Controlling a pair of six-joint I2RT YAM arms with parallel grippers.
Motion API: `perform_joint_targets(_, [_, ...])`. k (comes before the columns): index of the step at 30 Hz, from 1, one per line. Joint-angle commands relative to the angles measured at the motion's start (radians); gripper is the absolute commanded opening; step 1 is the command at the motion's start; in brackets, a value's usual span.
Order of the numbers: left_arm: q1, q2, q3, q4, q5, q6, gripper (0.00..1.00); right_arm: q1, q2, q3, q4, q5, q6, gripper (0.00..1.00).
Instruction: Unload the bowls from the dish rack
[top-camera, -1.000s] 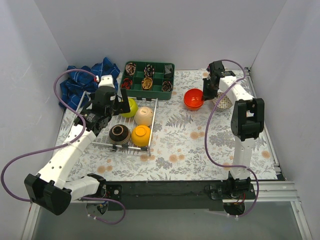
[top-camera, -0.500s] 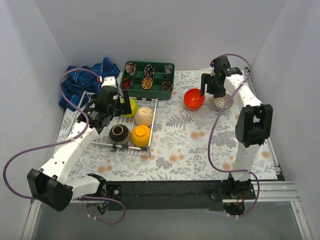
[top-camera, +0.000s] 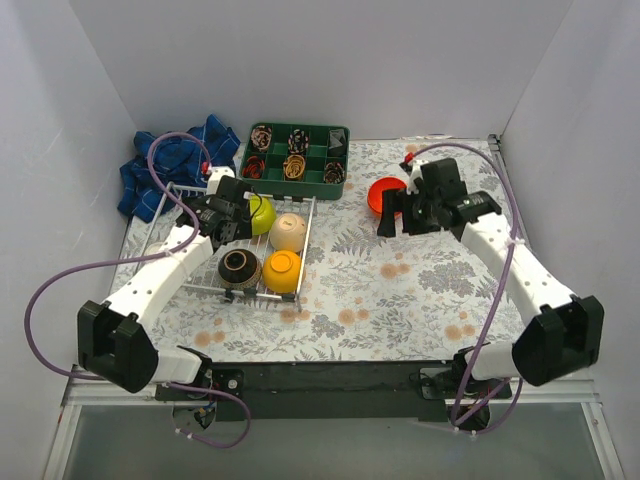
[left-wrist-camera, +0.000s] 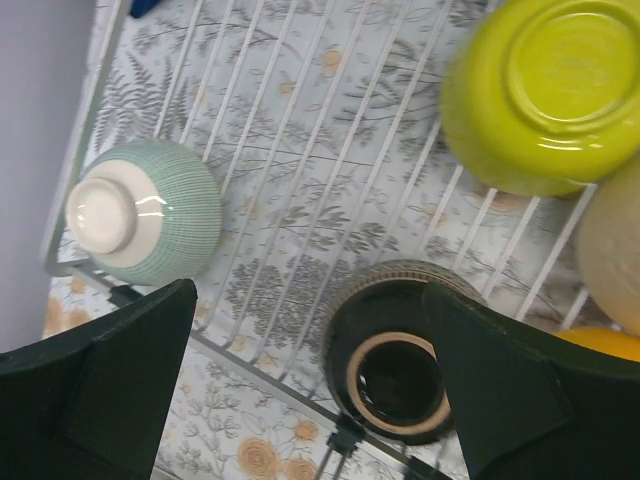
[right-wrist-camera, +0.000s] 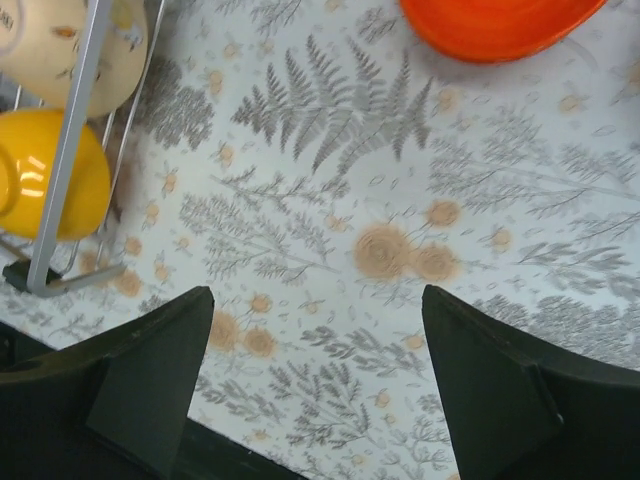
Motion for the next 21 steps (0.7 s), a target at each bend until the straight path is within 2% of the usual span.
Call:
perform_joint_targets(1, [0.060, 0.024, 0.011, -0.049, -0.170, 0.003, 0.98, 0.024, -0.176, -0.175, 0.182, -0.084, 0.078, 0.95])
perform_joint_targets(2, [0.073, 0.033, 0.008, -0.053, -0.173, 0.003, 0.98, 0.024, -0.204, -0.234, 0.203, -0.100, 0.082, 0.96])
perform_joint_targets(9, [0.182, 0.062, -0.053, -0.033, -0.202, 0.022, 0.98, 0.024, -0.319, -0.331, 0.227, -0.140, 0.041, 0.98])
perform_joint_targets(16, [0.212, 0.140, -0.072, -0.045, -0.265, -0.004, 0.98, 0.024, -0.346, -0.394, 0.231, -0.212, 0.012, 0.98])
perform_joint_targets(21, [0.255, 0.167, -0.073, -0.012, -0.311, 0.038, 0.98, 0.070, -0.360, -0.406, 0.237, -0.205, 0.007, 0.99])
